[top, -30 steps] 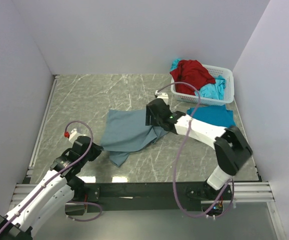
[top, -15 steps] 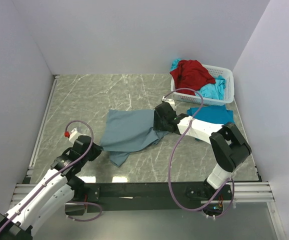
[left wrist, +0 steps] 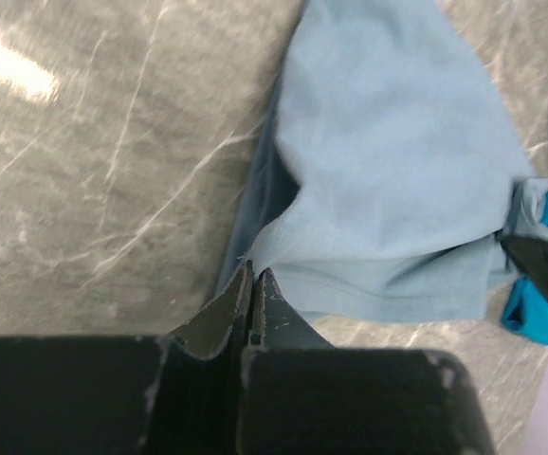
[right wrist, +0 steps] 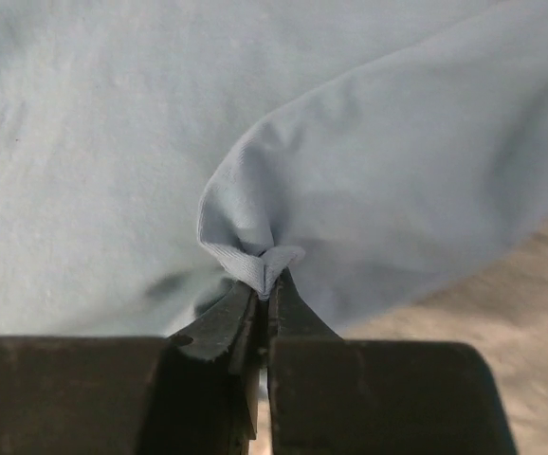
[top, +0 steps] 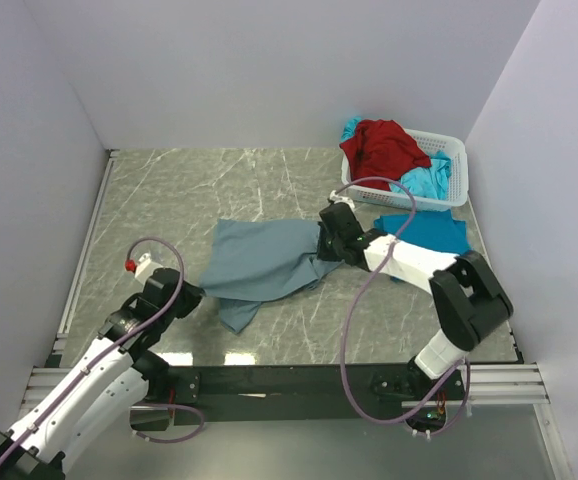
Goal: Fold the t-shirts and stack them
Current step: Flatten the tshirt out
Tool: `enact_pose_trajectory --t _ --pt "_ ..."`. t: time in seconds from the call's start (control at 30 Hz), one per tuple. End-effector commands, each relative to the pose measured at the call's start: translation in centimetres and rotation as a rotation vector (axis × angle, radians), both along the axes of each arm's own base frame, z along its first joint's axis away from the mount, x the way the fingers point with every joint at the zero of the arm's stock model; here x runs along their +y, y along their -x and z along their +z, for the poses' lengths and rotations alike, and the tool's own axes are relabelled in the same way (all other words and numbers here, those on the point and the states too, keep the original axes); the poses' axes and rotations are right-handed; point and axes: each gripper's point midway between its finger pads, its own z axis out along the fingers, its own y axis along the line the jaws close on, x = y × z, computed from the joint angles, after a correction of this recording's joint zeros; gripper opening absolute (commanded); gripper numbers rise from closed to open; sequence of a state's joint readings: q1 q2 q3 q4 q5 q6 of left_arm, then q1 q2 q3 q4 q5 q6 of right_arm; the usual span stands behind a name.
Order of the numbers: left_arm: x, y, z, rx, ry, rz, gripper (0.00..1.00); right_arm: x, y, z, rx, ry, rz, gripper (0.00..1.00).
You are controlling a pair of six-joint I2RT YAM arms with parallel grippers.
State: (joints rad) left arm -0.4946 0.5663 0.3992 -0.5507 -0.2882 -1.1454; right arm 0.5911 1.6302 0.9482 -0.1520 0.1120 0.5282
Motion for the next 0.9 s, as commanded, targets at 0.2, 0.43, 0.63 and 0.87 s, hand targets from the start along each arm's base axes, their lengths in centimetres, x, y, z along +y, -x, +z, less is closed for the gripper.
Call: enact_pose_trajectory --t 0.2,0.43,0.63,0.87 --pt "1.0 -3.5 12.1 -0.324 0.039 0.09 0.0 -4.9 0.1 13.4 -0.314 -0.002 -0.134 0.0" --pt "3.6 -3.9 28.9 -0.711 0.074 0.192 0.0 -8.4 1.4 30.4 -0.672 -0.096 -0.189 0.0" --pt "4.7 -0.5 42.7 -1.042 0.053 0.125 0.01 -10.7 7.0 44.0 -0.942 -0.224 -0.112 0.0" --pt "5.1 4.0 53.3 -1.262 -0.013 0.025 0.01 -12.6 13.3 54.1 -1.144 -0.303 0.001 0.0"
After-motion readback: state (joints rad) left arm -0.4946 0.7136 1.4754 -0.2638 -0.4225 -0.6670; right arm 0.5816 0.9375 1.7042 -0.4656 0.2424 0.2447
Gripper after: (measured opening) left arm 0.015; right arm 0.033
